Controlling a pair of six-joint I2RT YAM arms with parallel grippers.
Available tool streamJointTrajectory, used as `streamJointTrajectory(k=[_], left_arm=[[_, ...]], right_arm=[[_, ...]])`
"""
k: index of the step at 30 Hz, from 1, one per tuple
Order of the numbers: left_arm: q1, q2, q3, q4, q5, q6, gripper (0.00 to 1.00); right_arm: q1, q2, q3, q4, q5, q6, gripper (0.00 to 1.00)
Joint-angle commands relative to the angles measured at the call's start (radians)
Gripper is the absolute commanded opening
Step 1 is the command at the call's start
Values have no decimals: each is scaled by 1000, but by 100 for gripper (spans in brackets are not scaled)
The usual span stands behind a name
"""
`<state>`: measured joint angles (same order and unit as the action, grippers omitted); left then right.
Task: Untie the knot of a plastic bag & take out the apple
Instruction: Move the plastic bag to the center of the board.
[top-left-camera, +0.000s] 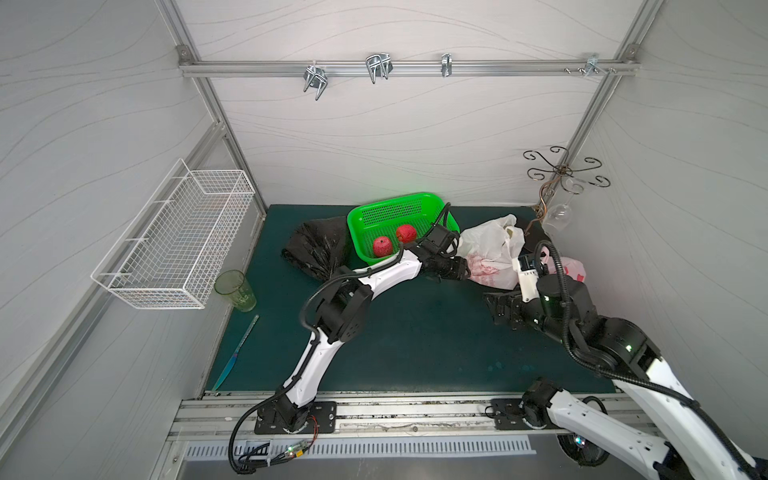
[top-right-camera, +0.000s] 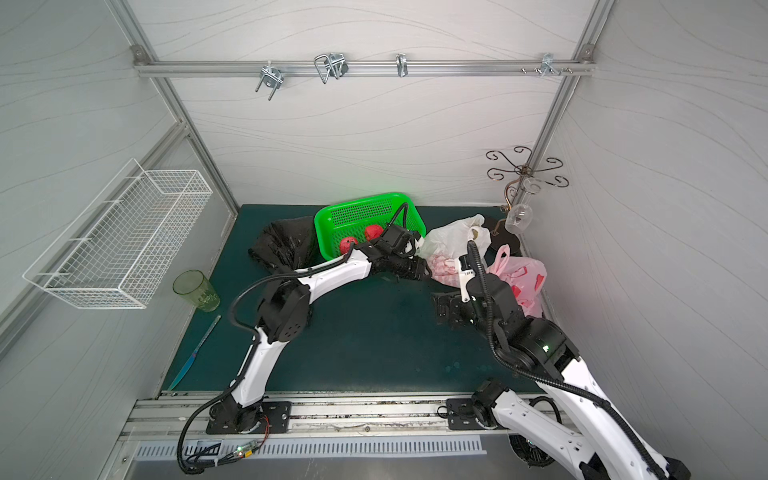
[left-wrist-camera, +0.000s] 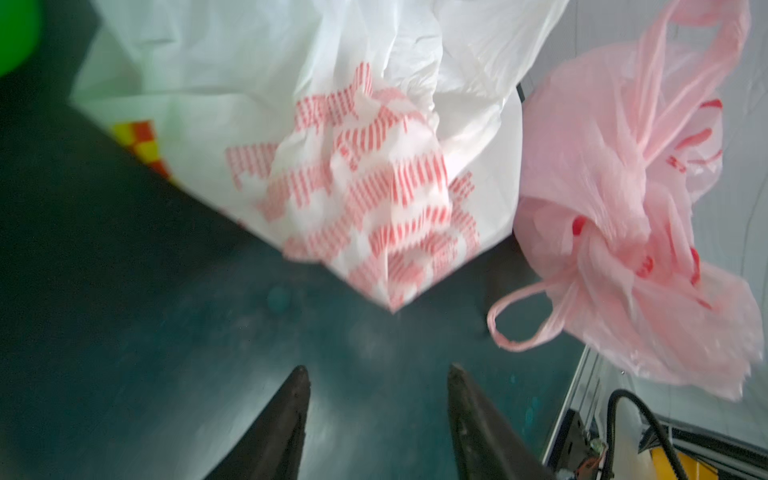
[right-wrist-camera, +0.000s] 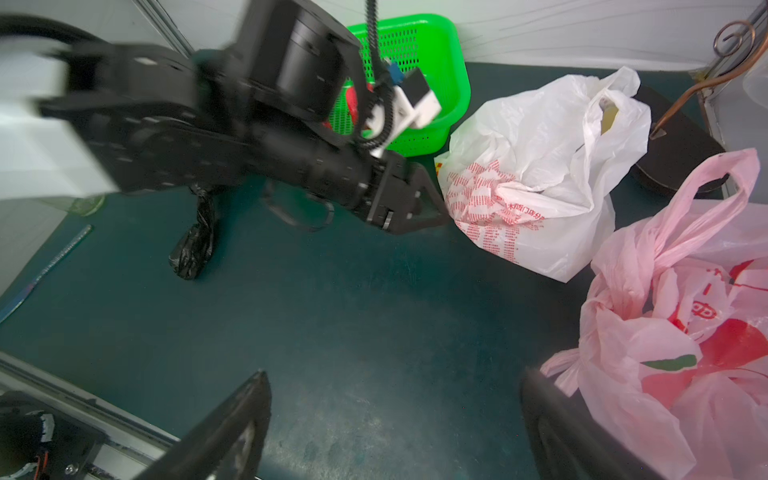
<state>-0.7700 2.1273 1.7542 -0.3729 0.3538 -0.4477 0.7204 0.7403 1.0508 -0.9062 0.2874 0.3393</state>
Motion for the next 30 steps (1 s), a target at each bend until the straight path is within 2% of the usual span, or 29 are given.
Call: streamJointTrajectory(k=[1, 4, 7, 10, 12, 20, 30], left_arm=[[56, -281, -129, -11, -88, 68, 62], [172, -459, -315, -99, -108, 77, 66], [326, -626, -505, -123, -128, 57, 69], [464, -743, -655, -94, -139, 3, 72], [516, -780, -716, -69, -152, -30, 76], [636, -712, -874, 114, -161, -210, 76], [648, -603, -877, 209, -357, -212, 76]], right_arm=[[-24, 50, -60, 70, -101, -14, 95], [-26, 116, -91, 133, -194, -8, 94], [-25, 147, -118, 200, -245, 1, 93], [-25, 155, -134, 241, -271, 9, 93], [-23, 162, -136, 247, -284, 7, 93], [-21, 116, -151, 223, -294, 7, 93], [-22, 75, -179, 203, -272, 9, 93]])
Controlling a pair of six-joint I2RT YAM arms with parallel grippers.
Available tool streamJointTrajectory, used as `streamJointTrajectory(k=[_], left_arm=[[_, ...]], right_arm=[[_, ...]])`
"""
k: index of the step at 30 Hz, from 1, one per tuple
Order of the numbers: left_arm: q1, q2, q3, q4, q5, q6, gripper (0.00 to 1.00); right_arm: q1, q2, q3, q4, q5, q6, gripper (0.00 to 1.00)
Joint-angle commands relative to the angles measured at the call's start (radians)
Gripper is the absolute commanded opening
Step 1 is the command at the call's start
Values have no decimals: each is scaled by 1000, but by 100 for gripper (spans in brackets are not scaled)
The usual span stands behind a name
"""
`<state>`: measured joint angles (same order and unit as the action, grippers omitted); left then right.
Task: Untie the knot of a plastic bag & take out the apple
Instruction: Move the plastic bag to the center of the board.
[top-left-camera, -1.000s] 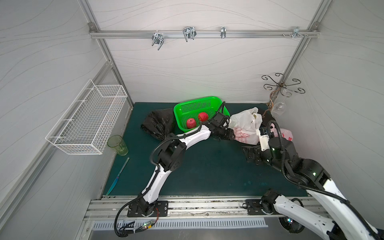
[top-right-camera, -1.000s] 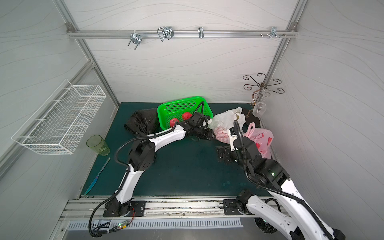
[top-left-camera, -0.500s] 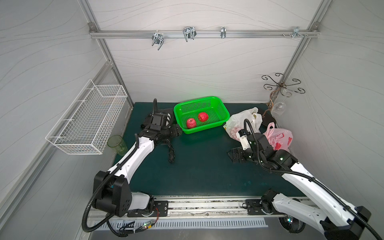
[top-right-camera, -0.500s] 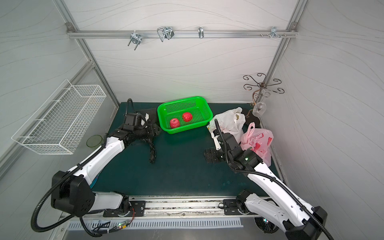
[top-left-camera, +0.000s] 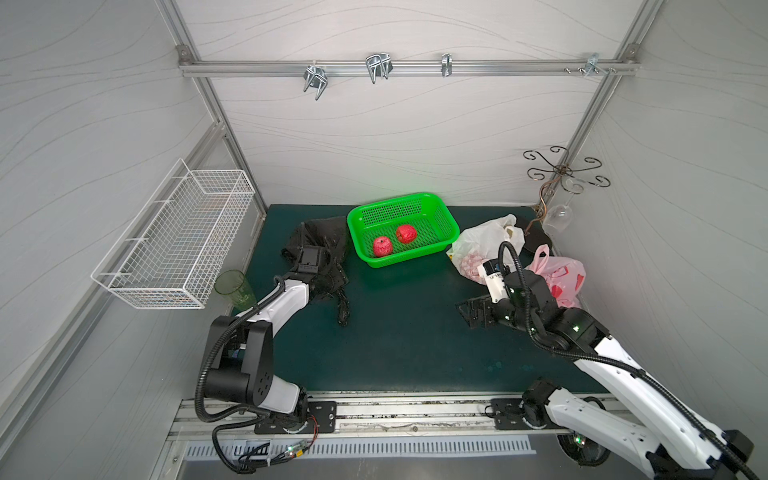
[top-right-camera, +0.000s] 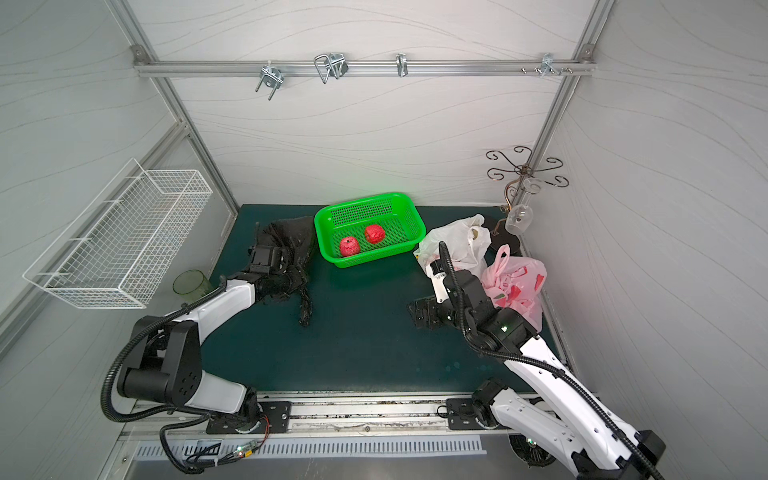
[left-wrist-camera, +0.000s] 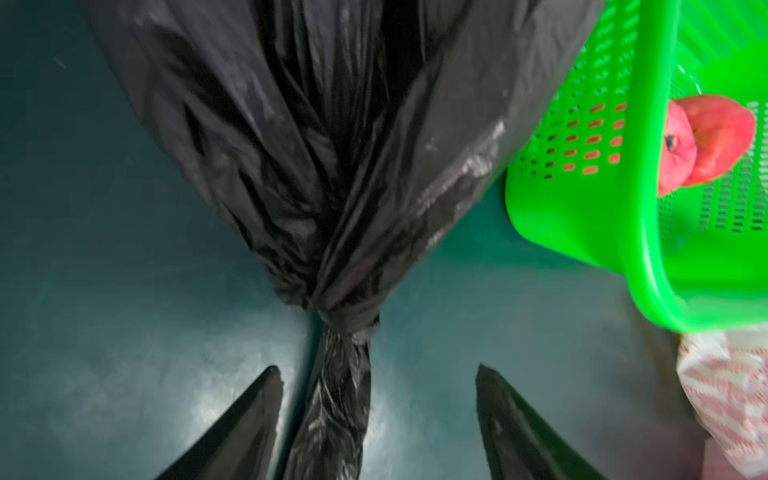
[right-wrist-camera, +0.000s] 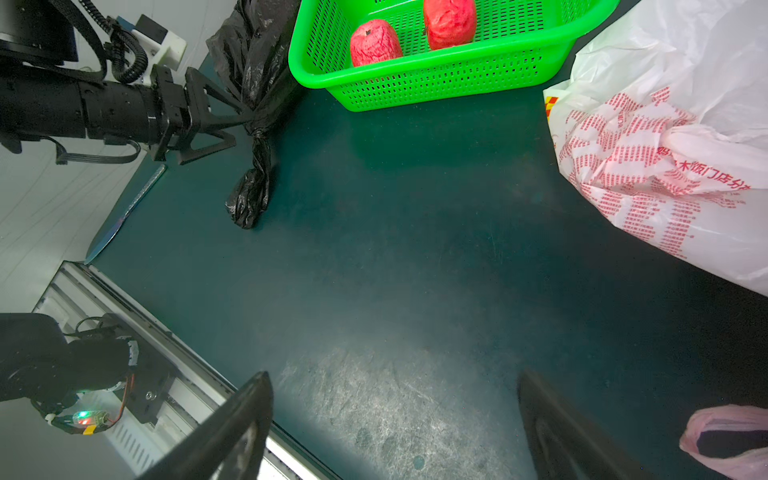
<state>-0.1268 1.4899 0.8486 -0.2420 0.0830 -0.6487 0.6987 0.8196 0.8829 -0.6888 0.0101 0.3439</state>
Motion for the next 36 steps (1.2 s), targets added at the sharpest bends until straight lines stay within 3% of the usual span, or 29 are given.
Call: streamJointTrajectory(k=[1, 6, 8, 13, 15, 18, 26, 32, 36], left_arm=[[7, 57, 45, 75, -100, -4, 76], [14, 147, 106, 84, -96, 12, 75], [14, 161, 115, 97, -78, 15, 70], [14, 153, 100, 122, -54, 36, 38], [14, 134, 88, 123, -52, 47, 15], [14, 104, 72, 113, -45, 58, 0], [-31, -102, -51, 20, -4, 56, 0], [-217, -346, -86, -178, -30, 68, 0], [-336, -437, -37, -259, 23, 92, 0]], right_arm=[[0, -1, -12, -11, 5, 5, 93], [-2, 19, 3, -9, 7, -3, 93], [-2, 20, 6, -11, 13, -10, 93], [-6, 19, 1, -11, 15, -13, 93], [-5, 16, -5, -11, 13, -10, 93], [-7, 12, -15, -8, 12, -9, 93], [-13, 20, -13, 7, 13, -23, 93], [-19, 22, 9, 0, 22, -46, 93], [-23, 7, 32, -17, 39, -60, 93]])
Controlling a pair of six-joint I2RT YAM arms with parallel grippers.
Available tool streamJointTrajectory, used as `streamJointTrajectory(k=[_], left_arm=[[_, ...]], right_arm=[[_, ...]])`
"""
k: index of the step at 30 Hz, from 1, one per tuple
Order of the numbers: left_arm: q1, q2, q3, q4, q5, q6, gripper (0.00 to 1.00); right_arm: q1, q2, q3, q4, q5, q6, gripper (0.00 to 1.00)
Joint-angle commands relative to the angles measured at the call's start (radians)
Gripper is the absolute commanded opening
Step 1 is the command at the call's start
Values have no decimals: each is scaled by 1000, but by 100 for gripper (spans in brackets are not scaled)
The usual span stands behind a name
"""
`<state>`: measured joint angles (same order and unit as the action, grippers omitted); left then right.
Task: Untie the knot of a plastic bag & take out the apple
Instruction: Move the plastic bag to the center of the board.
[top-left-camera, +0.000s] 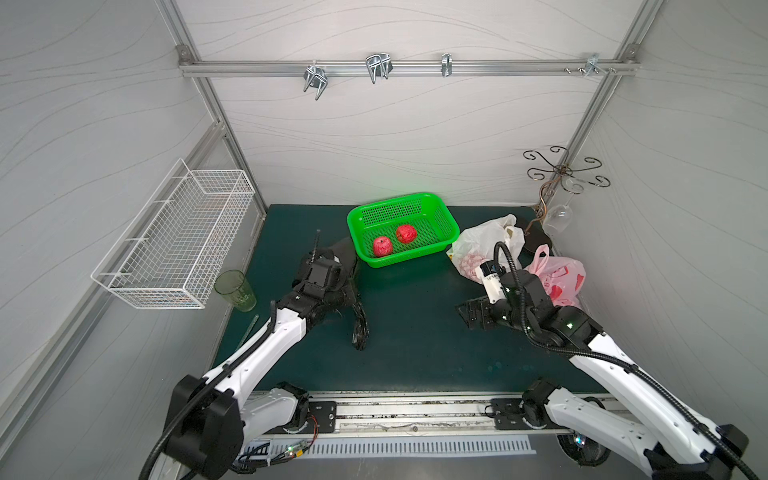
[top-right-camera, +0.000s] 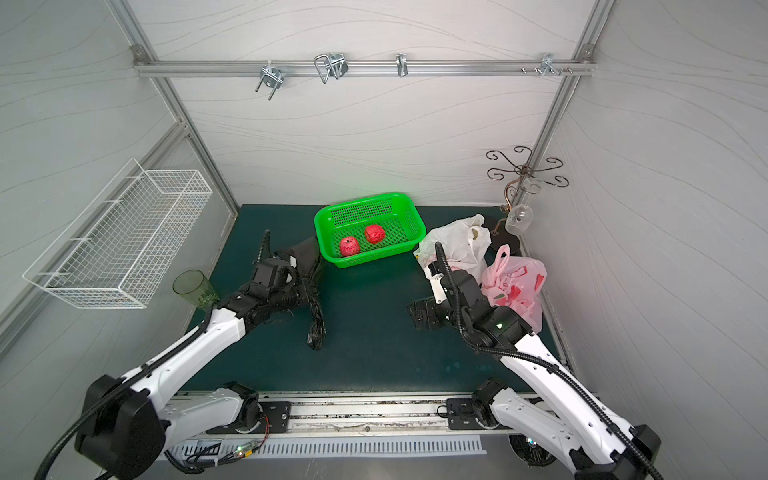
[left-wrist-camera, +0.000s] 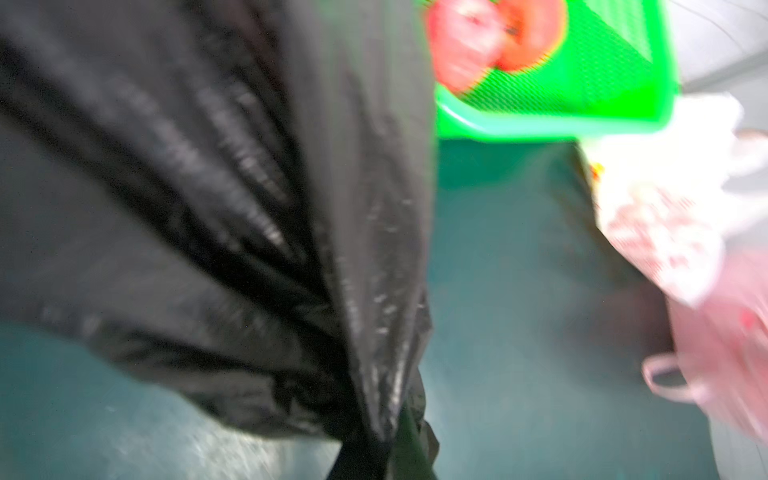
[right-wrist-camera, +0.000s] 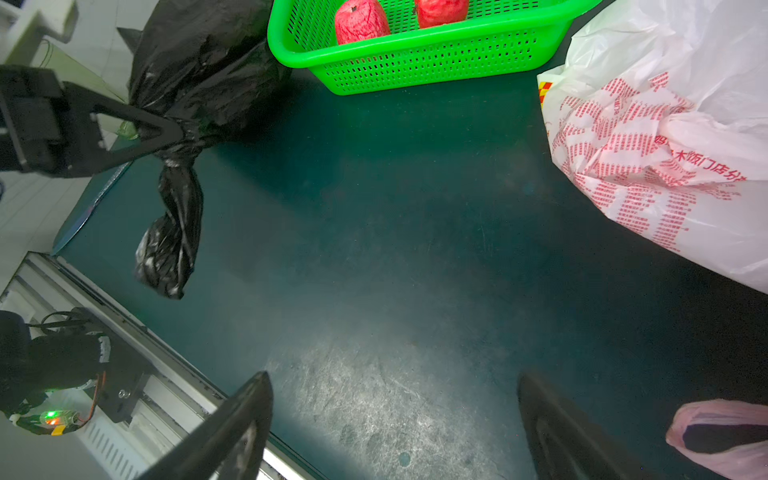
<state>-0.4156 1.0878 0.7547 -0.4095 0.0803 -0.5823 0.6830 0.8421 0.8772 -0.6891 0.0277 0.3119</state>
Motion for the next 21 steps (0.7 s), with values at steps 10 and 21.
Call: streamJointTrajectory(k=[10, 21], left_arm=[[-237, 101, 354, -146, 319, 171, 0], [-324, 261, 590, -231, 371, 307, 0]], right_arm=[[-13, -70, 84, -77, 85, -56, 93], [-20, -104, 84, -105, 100, -59, 93]])
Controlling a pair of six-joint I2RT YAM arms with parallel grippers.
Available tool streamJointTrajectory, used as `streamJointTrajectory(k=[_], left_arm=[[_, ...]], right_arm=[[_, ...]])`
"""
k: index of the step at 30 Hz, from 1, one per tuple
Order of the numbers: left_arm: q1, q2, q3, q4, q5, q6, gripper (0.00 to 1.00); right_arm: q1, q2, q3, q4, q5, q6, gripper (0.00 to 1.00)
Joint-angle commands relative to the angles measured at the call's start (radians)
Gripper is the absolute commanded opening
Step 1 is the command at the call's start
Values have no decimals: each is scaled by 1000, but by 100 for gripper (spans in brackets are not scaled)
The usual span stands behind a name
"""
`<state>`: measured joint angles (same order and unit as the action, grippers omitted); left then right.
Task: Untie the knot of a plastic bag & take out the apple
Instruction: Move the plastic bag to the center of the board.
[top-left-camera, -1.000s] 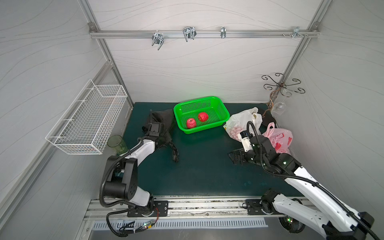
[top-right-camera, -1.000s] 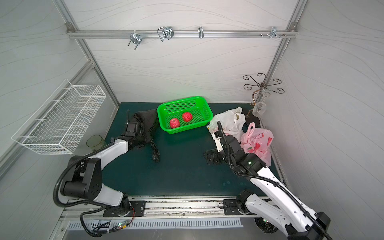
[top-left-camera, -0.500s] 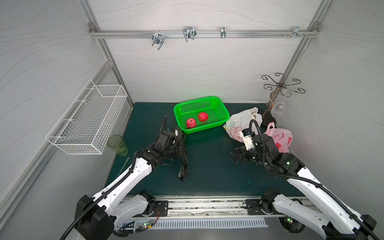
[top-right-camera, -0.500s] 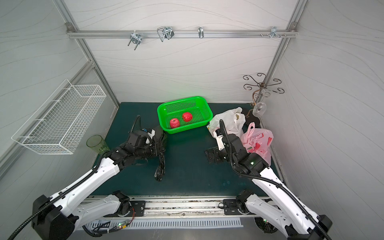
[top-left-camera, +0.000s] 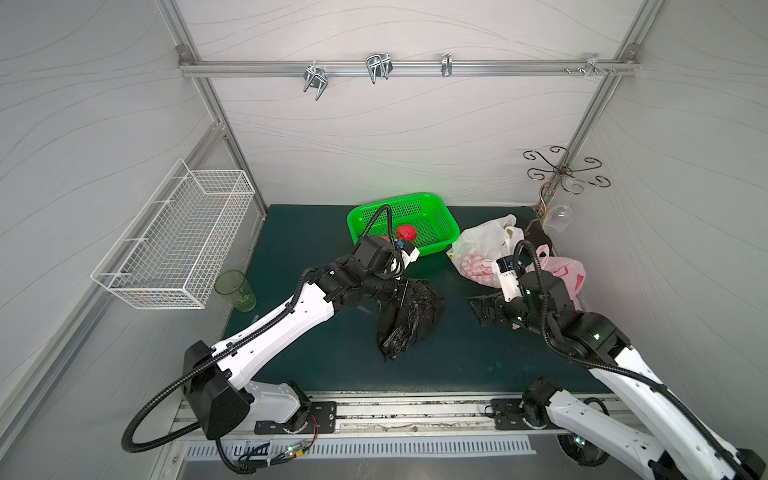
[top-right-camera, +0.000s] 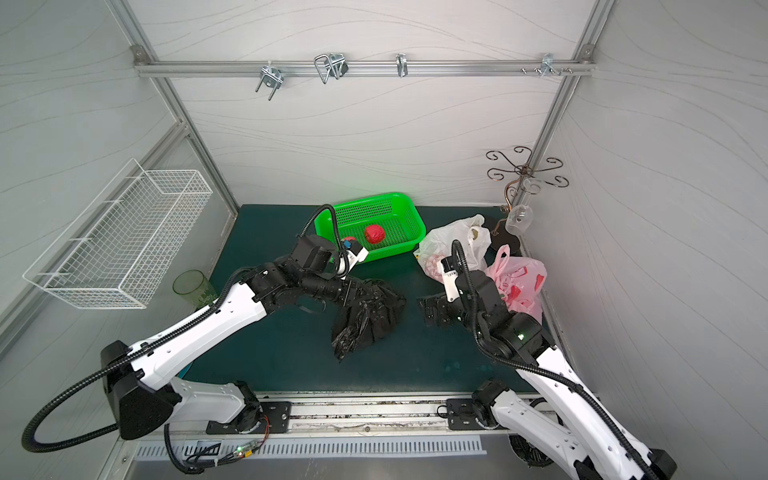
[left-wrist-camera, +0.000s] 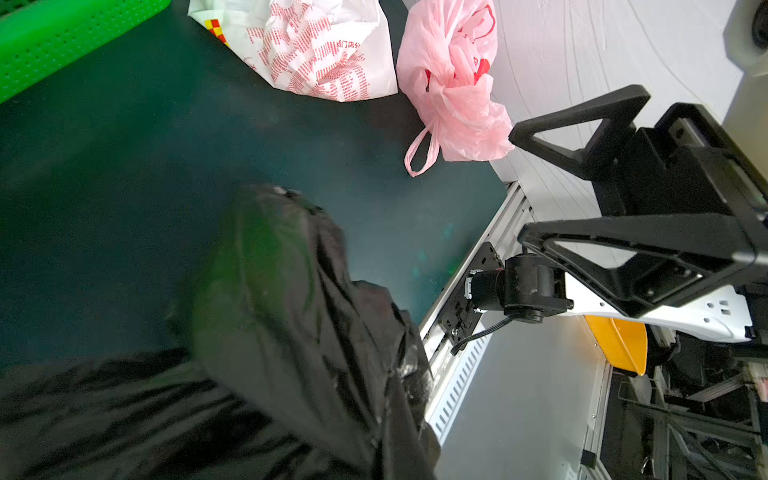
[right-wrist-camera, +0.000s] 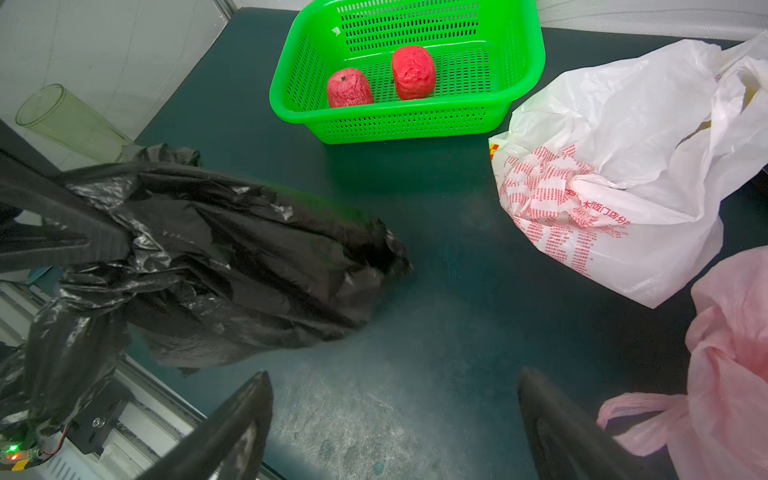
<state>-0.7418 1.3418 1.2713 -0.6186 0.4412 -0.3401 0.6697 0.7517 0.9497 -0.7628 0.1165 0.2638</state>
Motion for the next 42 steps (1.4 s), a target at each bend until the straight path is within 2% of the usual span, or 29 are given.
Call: streamJointTrajectory(k=[1, 6, 10, 14, 16, 18, 20, 22, 27, 31, 36, 39, 42], left_arm=[[3, 11, 82, -34, -1, 73, 0], [4, 33, 136, -94, 29, 104, 0], [7, 41, 139, -102, 62, 113, 4], [21, 72, 116, -84, 230, 128, 11], [22, 76, 111, -80, 255, 126, 26], [25, 62, 108, -93, 215, 120, 47], [35, 33, 102, -107, 138, 110, 58], [70, 2, 98, -138, 61, 90, 64], [230, -73, 85, -243, 15, 79, 67], [266, -127, 84, -304, 0, 108, 68], [287, -216, 25, -304, -74, 103, 68], [325, -282, -15, -287, -116, 88, 69], [362, -330, -51, -278, -109, 86, 69]], right_arm=[[-7, -12, 10, -32, 8, -9, 93], [-7, 3, 18, -25, 6, -16, 93], [-8, 36, 28, -5, -7, -24, 94], [-8, 62, 25, 16, -25, -22, 94], [-7, 73, 24, 26, -33, -20, 93], [-8, 84, 27, 37, -49, -24, 93], [-6, 92, 31, 44, -70, -32, 93], [-4, 93, 31, 59, -81, -36, 92], [5, 119, 35, 114, -151, -58, 88], [51, 177, 44, 186, -230, -75, 87], [149, 336, 117, 294, -277, -128, 86], [161, 452, 180, 346, -321, -155, 84], [160, 548, 240, 373, -331, -190, 82]])
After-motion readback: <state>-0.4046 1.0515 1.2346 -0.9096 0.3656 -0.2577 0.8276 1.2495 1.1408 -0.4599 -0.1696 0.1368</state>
